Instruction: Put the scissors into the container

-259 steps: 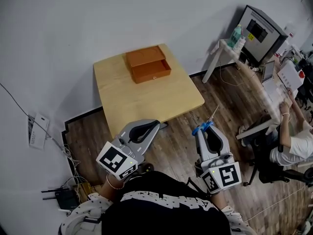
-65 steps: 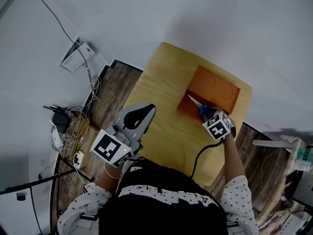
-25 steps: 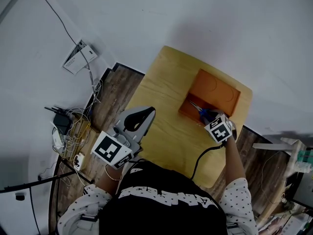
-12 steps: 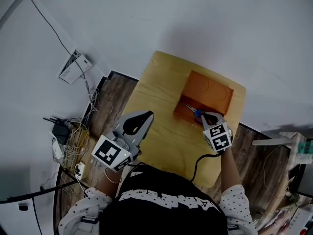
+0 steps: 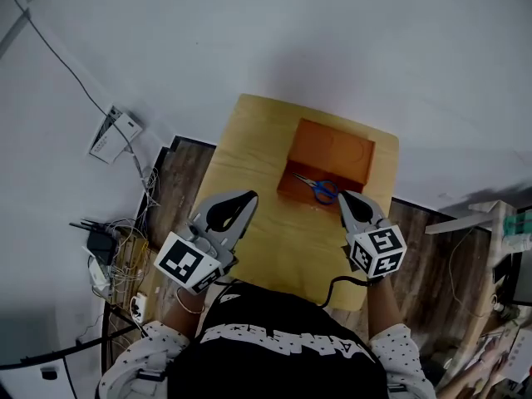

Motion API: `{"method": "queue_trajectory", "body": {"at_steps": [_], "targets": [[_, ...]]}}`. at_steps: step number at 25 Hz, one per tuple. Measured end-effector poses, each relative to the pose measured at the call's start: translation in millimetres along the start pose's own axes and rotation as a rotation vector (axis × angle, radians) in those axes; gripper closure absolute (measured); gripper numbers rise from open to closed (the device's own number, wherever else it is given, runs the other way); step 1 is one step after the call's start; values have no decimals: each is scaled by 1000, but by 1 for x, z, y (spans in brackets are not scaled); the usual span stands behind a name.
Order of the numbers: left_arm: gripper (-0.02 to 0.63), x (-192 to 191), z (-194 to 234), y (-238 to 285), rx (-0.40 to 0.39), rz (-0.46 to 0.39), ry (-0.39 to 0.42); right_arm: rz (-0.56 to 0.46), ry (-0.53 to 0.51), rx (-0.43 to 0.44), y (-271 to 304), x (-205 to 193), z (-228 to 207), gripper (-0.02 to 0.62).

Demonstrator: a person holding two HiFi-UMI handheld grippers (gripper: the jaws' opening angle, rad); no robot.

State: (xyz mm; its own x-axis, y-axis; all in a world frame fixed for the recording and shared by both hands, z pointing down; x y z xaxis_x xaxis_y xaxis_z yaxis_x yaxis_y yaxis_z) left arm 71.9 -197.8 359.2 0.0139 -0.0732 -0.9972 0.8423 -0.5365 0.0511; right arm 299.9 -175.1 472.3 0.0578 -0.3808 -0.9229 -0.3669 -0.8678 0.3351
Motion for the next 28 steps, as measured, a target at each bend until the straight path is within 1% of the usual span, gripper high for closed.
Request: {"method": "queue_trajectory", "body": {"at_steps": [7, 19, 24, 28], "targets": [[606, 0, -17, 7, -44, 8, 9, -107, -41, -50, -39, 27, 11, 583], [606, 0, -37, 7, -77, 8, 26, -184, -33, -115, -84, 37, 19, 583], [604, 1, -48, 12, -99, 0, 34, -194, -37, -126, -98, 36, 17, 583], [604, 1, -53, 12, -100, 0, 38, -203, -43, -124, -105, 38, 18, 583]]}}
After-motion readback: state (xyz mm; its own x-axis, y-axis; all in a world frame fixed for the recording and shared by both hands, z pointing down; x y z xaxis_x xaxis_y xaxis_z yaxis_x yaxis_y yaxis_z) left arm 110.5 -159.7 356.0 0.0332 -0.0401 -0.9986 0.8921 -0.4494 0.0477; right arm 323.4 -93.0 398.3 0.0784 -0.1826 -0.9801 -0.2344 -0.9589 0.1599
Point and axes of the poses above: the fingertips, and each gripper's own axes: y forward along the fingers, z to its left, x out of its top, the point moved 4 cm from there along -y, backward along the fingers, and after that the axes turned 2 degrees about -z, right-handed, at the moved point
